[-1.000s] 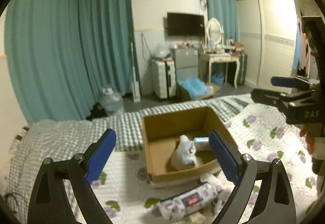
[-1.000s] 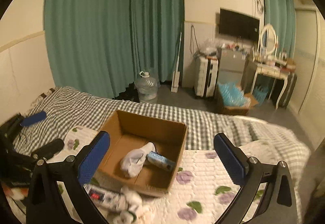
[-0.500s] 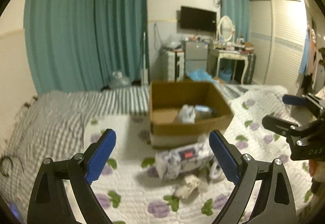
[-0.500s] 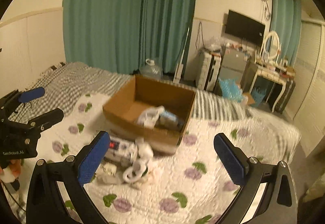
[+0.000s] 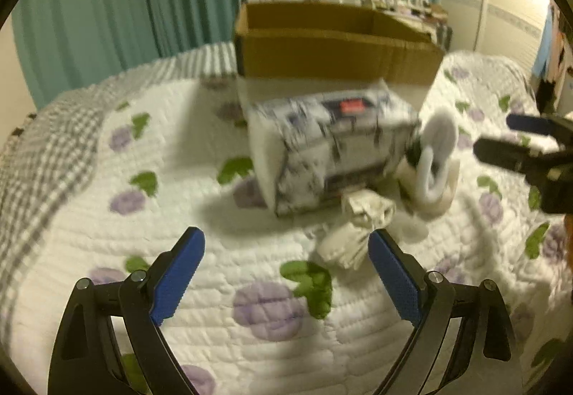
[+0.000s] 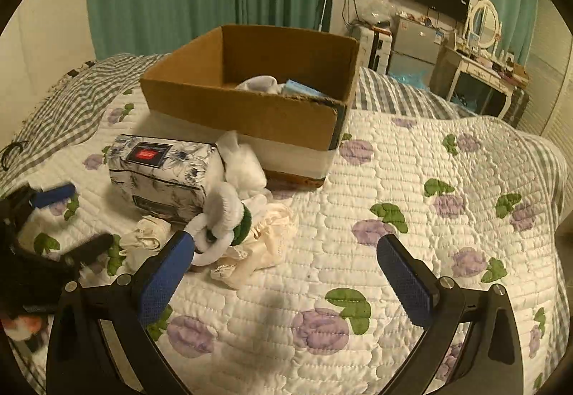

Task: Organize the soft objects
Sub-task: 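Grasp the folded white fabric strap with the left tool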

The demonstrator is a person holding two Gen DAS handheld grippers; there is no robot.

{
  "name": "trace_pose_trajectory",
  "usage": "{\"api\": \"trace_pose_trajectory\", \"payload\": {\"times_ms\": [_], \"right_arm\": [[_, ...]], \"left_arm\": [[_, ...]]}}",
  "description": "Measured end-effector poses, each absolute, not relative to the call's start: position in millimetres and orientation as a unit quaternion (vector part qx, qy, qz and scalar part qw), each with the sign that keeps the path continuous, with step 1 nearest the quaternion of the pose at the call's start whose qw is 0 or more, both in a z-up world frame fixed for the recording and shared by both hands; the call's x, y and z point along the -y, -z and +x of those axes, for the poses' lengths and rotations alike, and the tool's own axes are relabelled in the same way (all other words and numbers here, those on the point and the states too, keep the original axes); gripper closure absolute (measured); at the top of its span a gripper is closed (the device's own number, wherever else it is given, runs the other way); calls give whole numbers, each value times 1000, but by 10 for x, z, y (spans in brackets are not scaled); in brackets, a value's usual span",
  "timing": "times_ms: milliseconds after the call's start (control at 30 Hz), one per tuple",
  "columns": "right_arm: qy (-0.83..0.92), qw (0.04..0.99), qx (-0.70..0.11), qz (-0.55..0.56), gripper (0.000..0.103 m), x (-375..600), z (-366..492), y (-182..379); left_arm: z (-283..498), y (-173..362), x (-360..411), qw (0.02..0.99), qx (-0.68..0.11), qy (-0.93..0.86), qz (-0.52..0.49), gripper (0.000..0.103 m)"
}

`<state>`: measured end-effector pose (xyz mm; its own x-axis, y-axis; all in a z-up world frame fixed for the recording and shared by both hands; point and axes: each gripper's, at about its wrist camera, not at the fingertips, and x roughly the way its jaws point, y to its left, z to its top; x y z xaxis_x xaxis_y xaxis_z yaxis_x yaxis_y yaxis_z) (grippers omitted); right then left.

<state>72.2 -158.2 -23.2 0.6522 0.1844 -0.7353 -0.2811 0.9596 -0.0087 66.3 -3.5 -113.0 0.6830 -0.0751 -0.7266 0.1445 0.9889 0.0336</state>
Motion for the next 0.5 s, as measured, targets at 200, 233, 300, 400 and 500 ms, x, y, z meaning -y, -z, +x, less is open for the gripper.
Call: {"api": "trace_pose_trajectory", "payload": {"times_ms": [200,233,300,400,500], "right_arm": [[-124,903,-408,-55,0,1619,767,291],[-124,902,-410,-56,0,1621,769,304],[-124,901,-412,-57,0,1616,773,317],[-124,900,-414,-60,0,1597,763,335],[-124,900,-413,-62,0,1592,753,340]], "left_arm": [[774,1344,180,900,-425,86,52,10],[798,1353,197,899,-426,88,53,10],[845,1352,220,899,-424,97,50,20],[875,1361,242,897,-425,109,52,47],[837,1346,243,899,-417,118,55,64]]}}
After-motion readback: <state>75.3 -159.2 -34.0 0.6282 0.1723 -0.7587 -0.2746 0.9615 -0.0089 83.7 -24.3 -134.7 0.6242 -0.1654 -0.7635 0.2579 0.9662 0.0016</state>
